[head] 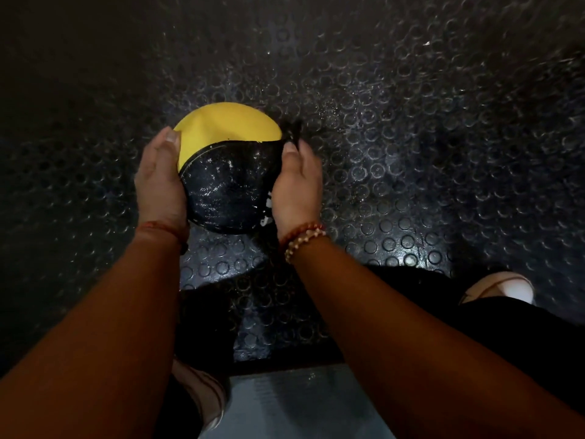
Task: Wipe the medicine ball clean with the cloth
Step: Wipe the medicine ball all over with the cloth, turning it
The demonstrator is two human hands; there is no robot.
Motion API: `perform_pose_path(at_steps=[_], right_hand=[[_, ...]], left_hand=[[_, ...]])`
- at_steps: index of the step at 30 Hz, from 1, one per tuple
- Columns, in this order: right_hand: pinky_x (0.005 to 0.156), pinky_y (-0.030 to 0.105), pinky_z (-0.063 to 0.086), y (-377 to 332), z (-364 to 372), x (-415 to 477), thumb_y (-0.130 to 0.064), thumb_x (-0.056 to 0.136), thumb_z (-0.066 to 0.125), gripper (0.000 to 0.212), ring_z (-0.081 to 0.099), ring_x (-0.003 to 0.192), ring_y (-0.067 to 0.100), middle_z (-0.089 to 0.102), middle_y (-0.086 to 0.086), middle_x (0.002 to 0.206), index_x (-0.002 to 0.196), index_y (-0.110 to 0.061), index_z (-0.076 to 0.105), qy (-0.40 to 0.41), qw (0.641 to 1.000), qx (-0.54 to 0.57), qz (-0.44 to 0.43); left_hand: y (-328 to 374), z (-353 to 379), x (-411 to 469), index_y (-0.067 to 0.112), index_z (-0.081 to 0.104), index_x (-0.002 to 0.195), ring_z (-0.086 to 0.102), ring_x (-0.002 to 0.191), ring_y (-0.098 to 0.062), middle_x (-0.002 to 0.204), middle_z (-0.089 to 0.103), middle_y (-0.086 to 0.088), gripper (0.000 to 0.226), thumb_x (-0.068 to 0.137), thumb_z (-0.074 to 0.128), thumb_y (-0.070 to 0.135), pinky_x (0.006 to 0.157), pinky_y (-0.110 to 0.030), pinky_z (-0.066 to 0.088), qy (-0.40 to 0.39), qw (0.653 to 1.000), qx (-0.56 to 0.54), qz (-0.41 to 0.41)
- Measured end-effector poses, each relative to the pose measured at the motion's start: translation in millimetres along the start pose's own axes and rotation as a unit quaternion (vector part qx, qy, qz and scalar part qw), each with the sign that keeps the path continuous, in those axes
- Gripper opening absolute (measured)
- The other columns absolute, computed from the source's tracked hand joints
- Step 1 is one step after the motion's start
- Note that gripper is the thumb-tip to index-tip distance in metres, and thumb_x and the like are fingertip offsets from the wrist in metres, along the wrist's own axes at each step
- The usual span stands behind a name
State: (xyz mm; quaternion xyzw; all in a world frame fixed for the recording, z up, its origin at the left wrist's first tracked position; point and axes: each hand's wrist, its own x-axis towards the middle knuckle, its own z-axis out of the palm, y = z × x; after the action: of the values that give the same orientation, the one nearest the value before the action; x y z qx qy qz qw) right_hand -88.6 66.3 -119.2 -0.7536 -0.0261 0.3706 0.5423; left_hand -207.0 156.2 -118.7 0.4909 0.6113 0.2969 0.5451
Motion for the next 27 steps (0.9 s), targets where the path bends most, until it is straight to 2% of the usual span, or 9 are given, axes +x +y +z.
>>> perform_pose_path(at_steps=[3,5,8,10,13,16,19,22,27], right_hand=[[0.093,0.031,0.043,-18.3,-0.2,25.4,-0.03,0.099,0.039,0.036,0.054,0.104,0.012,0.056,0.003,0.126,0.124,-0.014,0.059,-0.057,0.998,-0.034,-0.012],[0.102,0.035,0.041,-23.5,-2.2,40.0,-0.024,0.099,0.042,0.035,0.054,0.108,0.017,0.058,0.007,0.126,0.124,-0.007,0.059,-0.08,0.996,-0.003,0.048],[0.098,0.033,0.043,-17.3,-13.0,49.2,-0.024,0.099,0.044,0.037,0.054,0.113,0.024,0.057,0.008,0.125,0.127,-0.002,0.054,-0.098,0.979,0.046,0.173],[0.091,0.031,0.045,-9.9,-17.2,43.8,-0.03,0.098,0.045,0.041,0.055,0.113,0.026,0.057,0.008,0.125,0.129,-0.004,0.052,-0.098,0.962,0.086,0.241],[0.099,0.033,0.041,6.8,-11.2,30.2,-0.04,0.097,0.044,0.048,0.052,0.119,0.026,0.052,0.004,0.134,0.134,-0.01,0.049,-0.062,0.953,0.109,0.276],[0.111,0.041,0.034,19.2,1.5,12.5,-0.044,0.092,0.043,0.056,0.046,0.128,0.024,0.047,0.004,0.142,0.139,-0.015,0.045,-0.003,0.962,0.134,0.236],[0.115,0.033,0.025,19.1,9.4,-7.1,-0.032,0.1,0.04,0.05,0.034,0.137,0.021,0.036,0.005,0.149,0.145,-0.01,0.034,0.05,0.984,0.098,0.139],[0.097,0.013,0.027,11.3,8.9,-14.5,-0.027,0.1,0.04,0.044,0.041,0.128,0.015,0.039,0.004,0.144,0.141,-0.01,0.041,0.046,0.998,0.029,0.024],[0.091,0.021,0.035,-8.3,4.6,5.7,-0.027,0.101,0.037,0.036,0.049,0.106,0.009,0.047,0.002,0.131,0.131,-0.017,0.054,-0.013,0.998,-0.051,-0.046]], left_hand=[[-3.5,-0.3,-0.5,0.025,0.063,0.126,0.062,0.118,-0.011,0.126,0.066,0.003,0.048,0.086,0.059,0.052,0.108,-0.04,0.046,-0.001,1.0,-0.001,0.009],[-7.6,0.7,-0.2,0.024,0.061,0.127,0.06,0.119,-0.01,0.127,0.065,0.004,0.046,0.089,0.057,0.049,0.109,-0.038,0.045,-0.001,1.0,-0.006,0.011],[-10.9,0.9,-0.9,0.022,0.058,0.131,0.057,0.118,-0.003,0.124,0.061,0.012,0.039,0.098,0.054,0.04,0.112,-0.034,0.042,0.005,1.0,-0.016,0.014],[-10.9,0.7,-0.4,0.024,0.059,0.129,0.057,0.121,-0.007,0.127,0.062,0.009,0.045,0.091,0.055,0.047,0.112,-0.037,0.042,0.005,1.0,-0.011,0.013],[-8.8,-1.0,3.5,0.022,0.061,0.13,0.06,0.12,-0.012,0.128,0.065,0.003,0.063,0.078,0.059,0.058,0.11,-0.041,0.045,0.002,1.0,-0.013,0.004],[-9.6,-0.9,8.0,0.023,0.064,0.127,0.06,0.121,-0.014,0.128,0.066,0.002,0.07,0.07,0.06,0.064,0.11,-0.042,0.044,0.002,1.0,-0.008,0.003],[-12.5,-3.3,13.5,0.024,0.066,0.125,0.06,0.122,-0.016,0.128,0.067,0.001,0.068,0.072,0.06,0.066,0.111,-0.044,0.043,0.003,1.0,-0.007,-0.002],[-18.1,-6.9,19.9,0.016,0.064,0.128,0.057,0.127,-0.028,0.134,0.061,-0.013,0.083,0.068,0.068,0.072,0.111,-0.054,0.04,-0.009,0.999,-0.023,-0.022],[-31.5,-13.6,26.3,0.018,0.062,0.131,0.055,0.13,-0.027,0.136,0.062,-0.008,0.097,0.059,0.07,0.082,0.111,-0.054,0.04,-0.014,0.998,-0.049,-0.044]])
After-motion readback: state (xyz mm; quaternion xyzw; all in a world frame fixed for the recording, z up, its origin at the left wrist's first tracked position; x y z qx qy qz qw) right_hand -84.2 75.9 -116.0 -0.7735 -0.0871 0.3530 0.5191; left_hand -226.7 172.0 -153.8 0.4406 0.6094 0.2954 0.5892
